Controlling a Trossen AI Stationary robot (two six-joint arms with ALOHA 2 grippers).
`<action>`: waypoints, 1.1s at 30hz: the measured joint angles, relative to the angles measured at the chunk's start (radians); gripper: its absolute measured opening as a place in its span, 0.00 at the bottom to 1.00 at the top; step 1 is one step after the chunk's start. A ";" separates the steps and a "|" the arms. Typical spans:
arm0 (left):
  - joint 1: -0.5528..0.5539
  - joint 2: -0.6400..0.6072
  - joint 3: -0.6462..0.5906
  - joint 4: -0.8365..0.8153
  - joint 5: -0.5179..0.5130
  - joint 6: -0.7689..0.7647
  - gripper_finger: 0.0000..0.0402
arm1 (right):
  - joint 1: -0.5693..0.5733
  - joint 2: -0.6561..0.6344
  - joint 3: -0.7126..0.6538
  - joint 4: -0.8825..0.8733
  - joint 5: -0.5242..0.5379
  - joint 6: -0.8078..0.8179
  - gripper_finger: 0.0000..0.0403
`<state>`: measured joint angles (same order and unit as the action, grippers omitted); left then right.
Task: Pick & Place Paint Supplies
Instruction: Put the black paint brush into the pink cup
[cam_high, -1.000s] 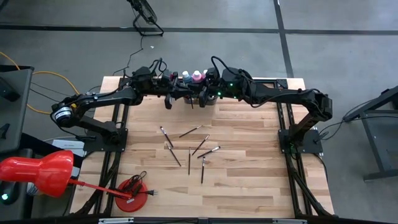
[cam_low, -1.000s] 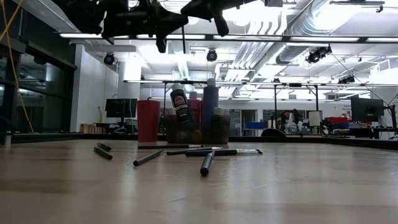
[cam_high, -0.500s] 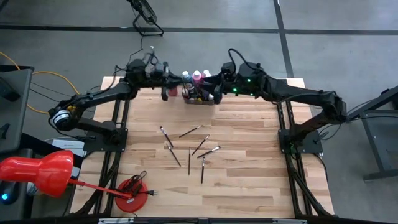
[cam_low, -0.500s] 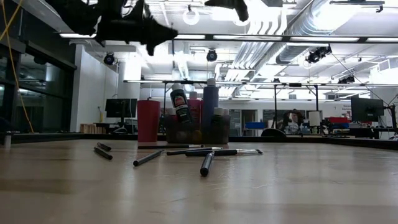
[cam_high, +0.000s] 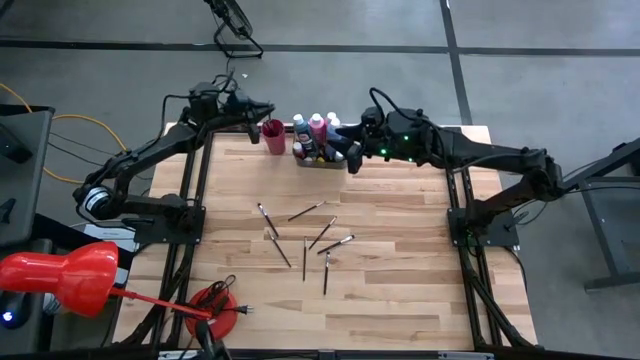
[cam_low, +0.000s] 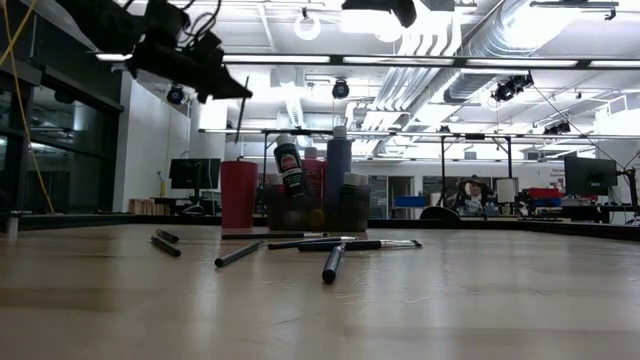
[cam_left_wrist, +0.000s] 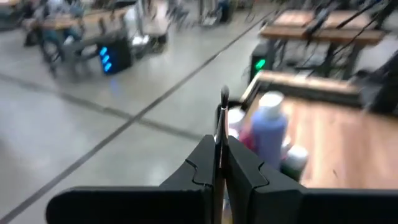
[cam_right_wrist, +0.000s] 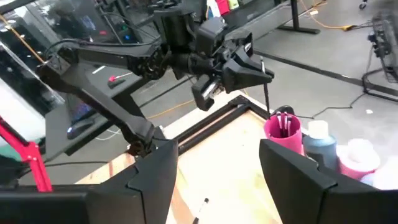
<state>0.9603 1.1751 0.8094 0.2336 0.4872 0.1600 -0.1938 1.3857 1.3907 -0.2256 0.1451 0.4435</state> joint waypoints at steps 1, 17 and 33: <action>0.004 0.000 0.000 -0.023 -0.021 0.015 0.02 | 0.006 0.000 0.000 -0.003 0.014 0.000 0.54; 0.003 0.001 -0.241 0.284 -0.098 -0.044 0.02 | 0.030 0.000 0.000 -0.007 0.092 0.003 0.55; 0.002 0.001 -0.251 0.265 -0.145 -0.079 0.42 | 0.030 0.001 0.000 -0.084 0.091 0.146 0.55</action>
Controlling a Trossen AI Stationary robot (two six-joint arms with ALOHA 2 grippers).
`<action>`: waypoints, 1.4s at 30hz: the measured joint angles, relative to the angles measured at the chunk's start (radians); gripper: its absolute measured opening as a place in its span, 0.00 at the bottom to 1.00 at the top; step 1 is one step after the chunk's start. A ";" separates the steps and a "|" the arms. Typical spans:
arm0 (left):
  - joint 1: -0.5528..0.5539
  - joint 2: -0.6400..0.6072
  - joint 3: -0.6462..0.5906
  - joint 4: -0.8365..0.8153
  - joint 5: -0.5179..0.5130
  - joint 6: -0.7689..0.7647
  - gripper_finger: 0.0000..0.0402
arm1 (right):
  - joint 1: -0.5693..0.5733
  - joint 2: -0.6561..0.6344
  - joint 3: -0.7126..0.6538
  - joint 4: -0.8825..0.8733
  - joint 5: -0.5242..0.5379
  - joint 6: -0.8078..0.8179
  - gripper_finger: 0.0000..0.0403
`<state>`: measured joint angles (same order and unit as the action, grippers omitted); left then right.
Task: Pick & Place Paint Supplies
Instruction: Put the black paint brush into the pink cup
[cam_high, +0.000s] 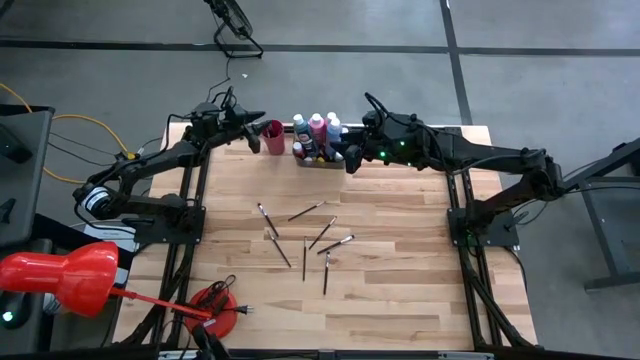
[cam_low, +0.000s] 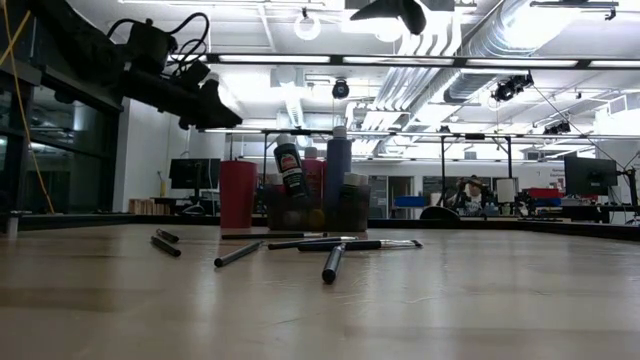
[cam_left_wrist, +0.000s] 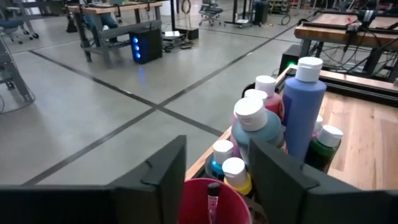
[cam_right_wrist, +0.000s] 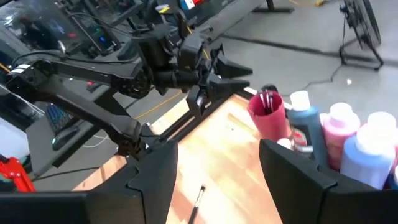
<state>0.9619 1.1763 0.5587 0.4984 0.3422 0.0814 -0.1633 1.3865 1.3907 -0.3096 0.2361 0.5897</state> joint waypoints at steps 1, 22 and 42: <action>0.000 0.000 0.000 0.000 0.002 0.000 0.44 | 0.000 0.000 0.000 -0.009 -0.001 0.016 0.55; 0.000 -0.010 0.000 0.055 0.096 -0.008 0.52 | 0.137 0.102 -0.001 -0.592 0.075 0.922 0.55; 0.000 -0.019 0.001 0.053 0.205 -0.010 0.52 | 0.213 0.358 -0.001 -0.609 -0.216 0.019 0.55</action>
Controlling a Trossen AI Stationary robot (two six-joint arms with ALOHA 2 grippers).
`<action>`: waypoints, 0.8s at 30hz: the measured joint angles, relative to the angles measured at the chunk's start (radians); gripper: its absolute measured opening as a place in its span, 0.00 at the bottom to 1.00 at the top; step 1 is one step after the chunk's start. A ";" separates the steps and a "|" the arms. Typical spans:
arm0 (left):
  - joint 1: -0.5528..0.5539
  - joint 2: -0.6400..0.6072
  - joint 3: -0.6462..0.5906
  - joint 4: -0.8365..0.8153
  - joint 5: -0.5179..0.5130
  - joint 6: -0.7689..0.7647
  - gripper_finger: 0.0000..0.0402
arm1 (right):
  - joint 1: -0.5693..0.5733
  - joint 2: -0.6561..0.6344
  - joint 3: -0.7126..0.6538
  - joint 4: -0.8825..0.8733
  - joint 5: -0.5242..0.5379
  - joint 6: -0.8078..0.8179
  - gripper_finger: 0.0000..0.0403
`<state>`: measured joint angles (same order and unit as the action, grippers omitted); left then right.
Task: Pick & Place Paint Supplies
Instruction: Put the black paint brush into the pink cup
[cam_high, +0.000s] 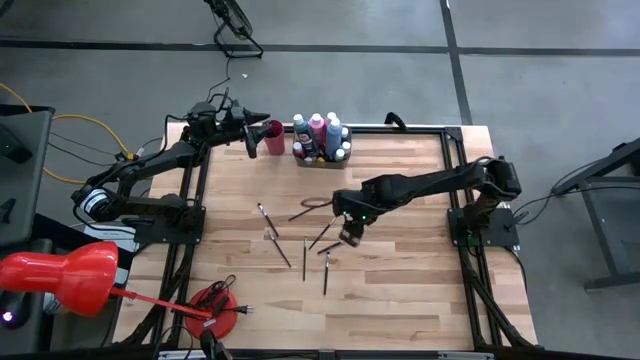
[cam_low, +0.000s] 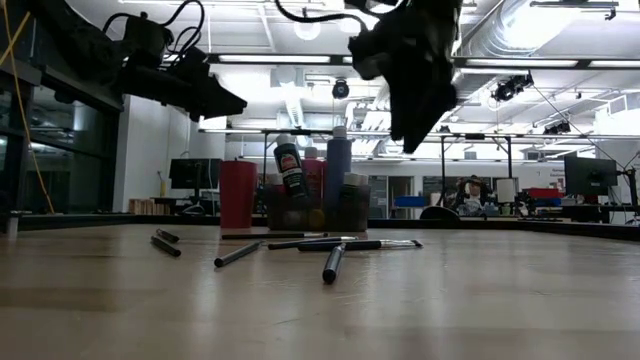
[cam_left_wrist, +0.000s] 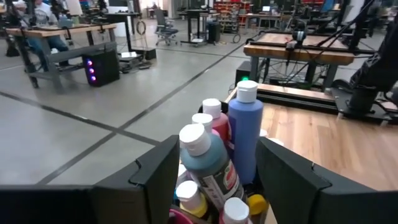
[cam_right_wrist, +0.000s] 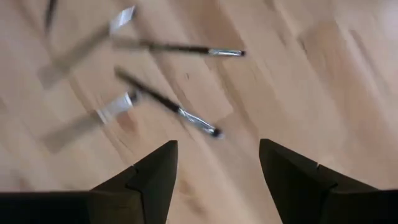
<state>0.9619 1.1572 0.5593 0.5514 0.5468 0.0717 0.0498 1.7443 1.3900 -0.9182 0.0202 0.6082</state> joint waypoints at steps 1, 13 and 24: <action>0.000 0.000 0.000 0.000 0.007 -0.001 0.52 | 0.000 0.014 0.000 0.003 0.003 -0.113 0.55; 0.000 -0.005 0.001 0.000 0.050 -0.025 0.52 | -0.007 0.182 0.000 0.008 -0.009 -0.729 0.55; 0.000 -0.004 0.001 0.000 0.049 -0.025 0.52 | -0.001 0.302 0.002 0.039 -0.106 -0.768 0.47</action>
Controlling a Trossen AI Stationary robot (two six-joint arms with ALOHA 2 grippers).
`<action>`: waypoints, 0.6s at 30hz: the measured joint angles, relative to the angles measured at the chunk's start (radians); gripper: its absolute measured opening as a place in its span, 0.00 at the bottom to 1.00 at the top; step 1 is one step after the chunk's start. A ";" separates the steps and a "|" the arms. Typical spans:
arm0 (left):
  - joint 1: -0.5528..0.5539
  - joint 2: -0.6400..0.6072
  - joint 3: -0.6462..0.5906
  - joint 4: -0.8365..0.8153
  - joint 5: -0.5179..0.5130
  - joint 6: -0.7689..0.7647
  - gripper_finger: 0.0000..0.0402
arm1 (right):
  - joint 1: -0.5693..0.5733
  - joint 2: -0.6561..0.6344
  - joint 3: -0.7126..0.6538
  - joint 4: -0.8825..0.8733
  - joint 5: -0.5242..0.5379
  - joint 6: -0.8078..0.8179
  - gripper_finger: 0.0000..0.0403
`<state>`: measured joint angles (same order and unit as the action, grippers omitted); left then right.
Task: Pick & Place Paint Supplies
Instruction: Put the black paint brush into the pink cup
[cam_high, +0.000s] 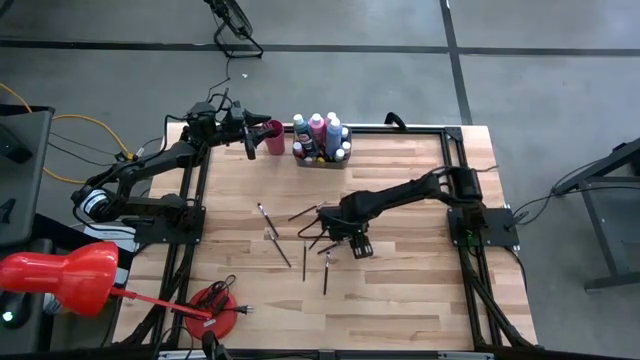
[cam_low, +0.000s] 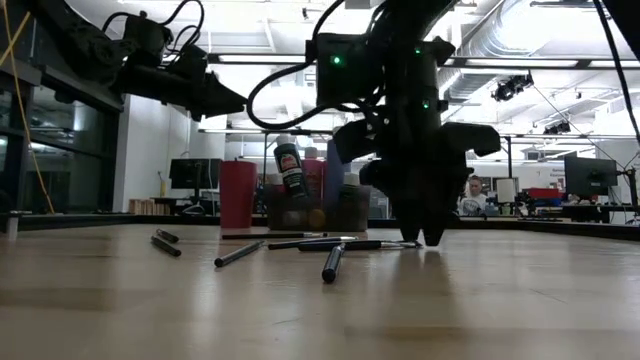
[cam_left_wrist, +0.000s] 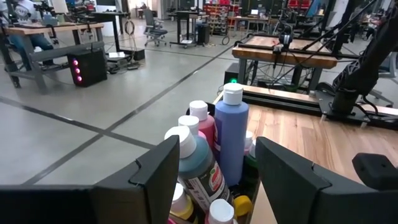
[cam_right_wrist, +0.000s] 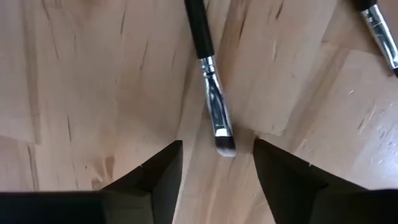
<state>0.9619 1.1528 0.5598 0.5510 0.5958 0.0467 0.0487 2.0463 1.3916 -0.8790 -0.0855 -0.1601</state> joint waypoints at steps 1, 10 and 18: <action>0.000 0.000 0.000 0.000 0.000 0.000 0.52 | 0.002 0.001 0.000 0.003 0.002 0.003 0.45; 0.000 0.000 0.000 0.000 -0.003 0.000 0.52 | 0.011 0.030 0.002 0.019 0.040 0.008 0.27; 0.000 0.000 0.000 -0.001 -0.003 0.000 0.52 | 0.030 0.033 0.001 0.034 0.051 0.035 0.08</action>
<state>0.9619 1.1530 0.5598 0.5500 0.5926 0.0471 0.0783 2.0792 1.3926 -0.8452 -0.0349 -0.1254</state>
